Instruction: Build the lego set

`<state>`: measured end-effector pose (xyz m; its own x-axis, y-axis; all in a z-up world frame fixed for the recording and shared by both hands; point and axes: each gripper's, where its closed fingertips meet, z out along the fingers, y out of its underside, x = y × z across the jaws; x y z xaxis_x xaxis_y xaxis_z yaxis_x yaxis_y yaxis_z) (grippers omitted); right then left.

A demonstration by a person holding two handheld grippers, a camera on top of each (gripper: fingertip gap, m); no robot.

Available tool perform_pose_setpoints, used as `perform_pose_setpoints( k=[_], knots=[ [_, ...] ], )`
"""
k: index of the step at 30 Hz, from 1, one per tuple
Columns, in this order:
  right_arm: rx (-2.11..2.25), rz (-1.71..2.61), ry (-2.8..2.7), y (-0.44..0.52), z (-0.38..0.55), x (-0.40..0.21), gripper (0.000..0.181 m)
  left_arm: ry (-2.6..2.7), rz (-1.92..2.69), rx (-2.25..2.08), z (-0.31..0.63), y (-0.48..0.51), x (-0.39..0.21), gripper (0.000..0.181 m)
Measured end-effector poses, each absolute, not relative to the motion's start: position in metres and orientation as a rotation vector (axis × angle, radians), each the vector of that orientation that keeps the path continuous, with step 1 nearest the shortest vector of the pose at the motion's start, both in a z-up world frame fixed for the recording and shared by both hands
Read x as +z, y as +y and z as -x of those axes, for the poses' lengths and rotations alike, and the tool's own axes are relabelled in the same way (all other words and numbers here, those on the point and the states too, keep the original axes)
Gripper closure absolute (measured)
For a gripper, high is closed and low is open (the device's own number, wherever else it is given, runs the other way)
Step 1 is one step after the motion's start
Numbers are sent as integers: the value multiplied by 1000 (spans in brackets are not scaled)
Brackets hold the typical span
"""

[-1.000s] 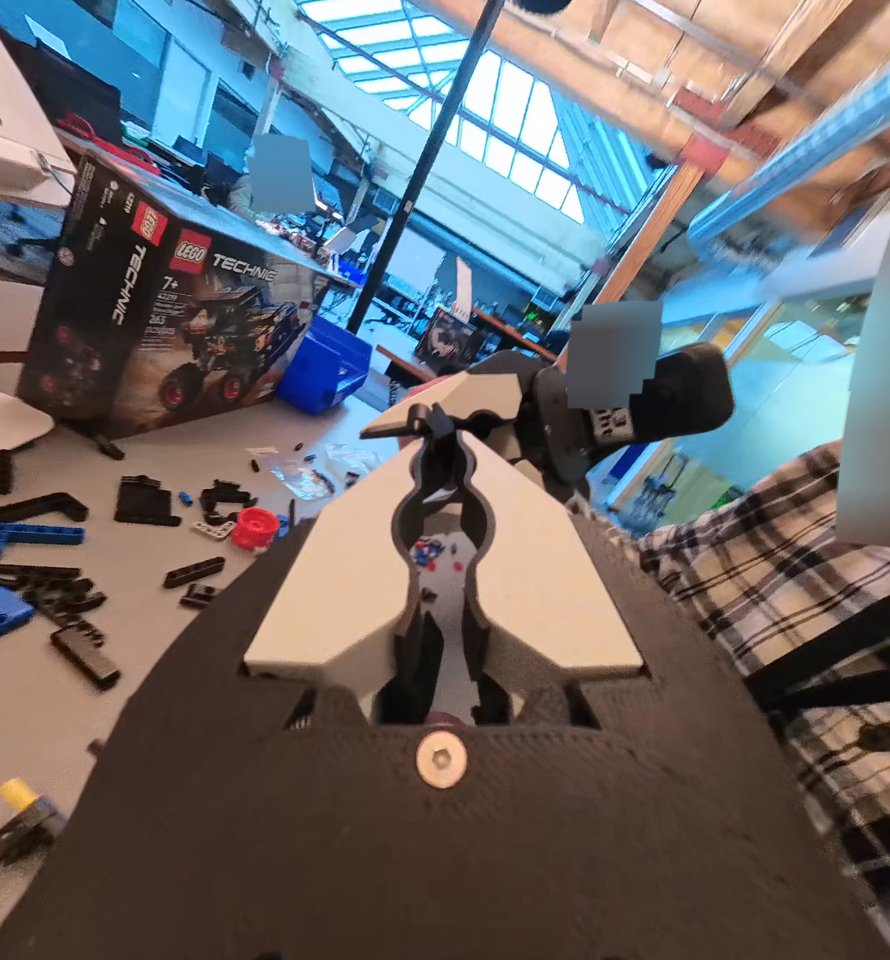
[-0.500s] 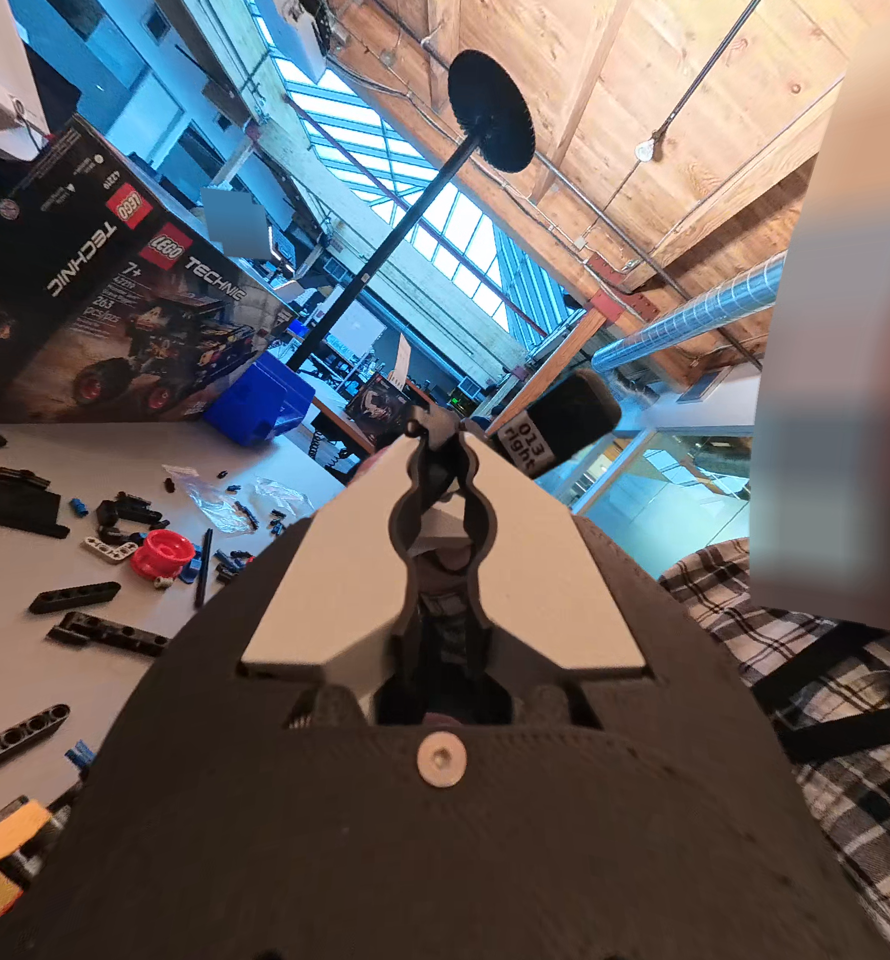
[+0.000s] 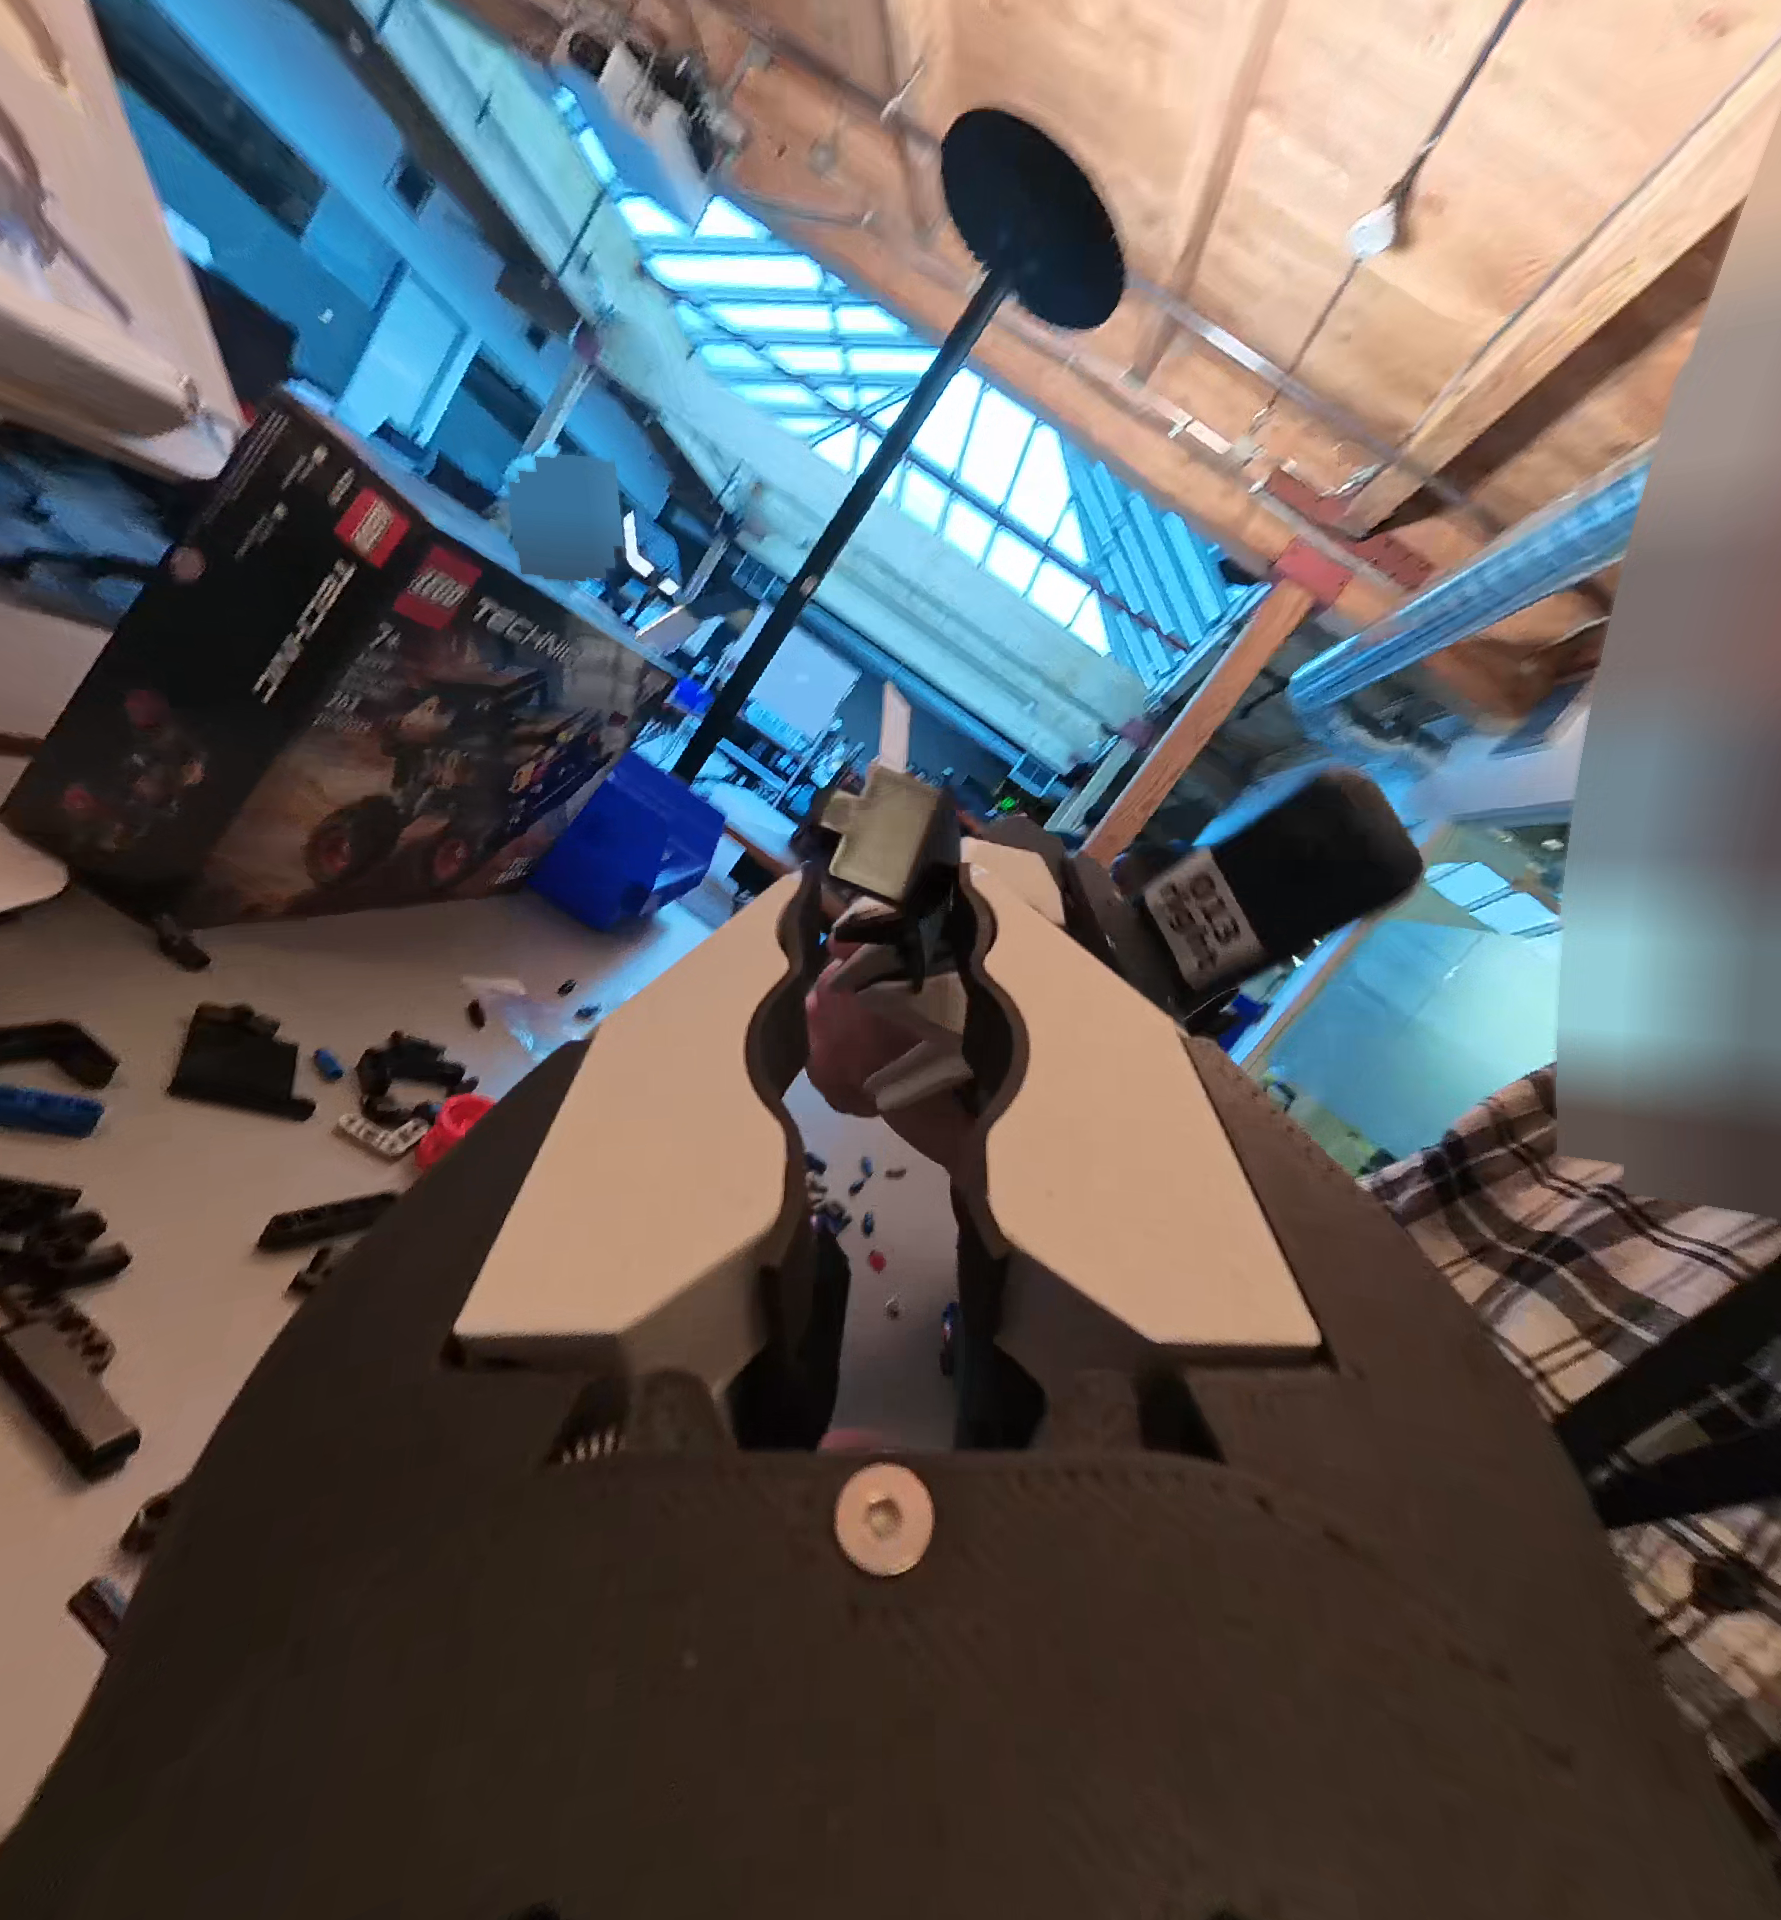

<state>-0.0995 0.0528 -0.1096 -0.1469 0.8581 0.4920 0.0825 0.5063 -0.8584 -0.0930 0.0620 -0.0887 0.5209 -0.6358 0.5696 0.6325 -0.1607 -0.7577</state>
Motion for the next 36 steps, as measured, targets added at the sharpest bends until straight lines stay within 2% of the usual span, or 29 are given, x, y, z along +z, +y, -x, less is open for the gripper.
perform_pose_setpoints(
  k=[4,8,18,36],
  knots=[
    [597,675,-1566,52,96,-102,175,19,1278,-1086,102,57,-82,154],
    [585,642,-1622,51,92,-108,175,80,1308,-907,114,52,-77,151],
    [603,586,-1831,39,81,-135,175,803,1689,-171,78,42,-116,156],
    [639,577,-2090,28,65,-177,175,1278,1833,142,68,21,-161,160]
  ],
)
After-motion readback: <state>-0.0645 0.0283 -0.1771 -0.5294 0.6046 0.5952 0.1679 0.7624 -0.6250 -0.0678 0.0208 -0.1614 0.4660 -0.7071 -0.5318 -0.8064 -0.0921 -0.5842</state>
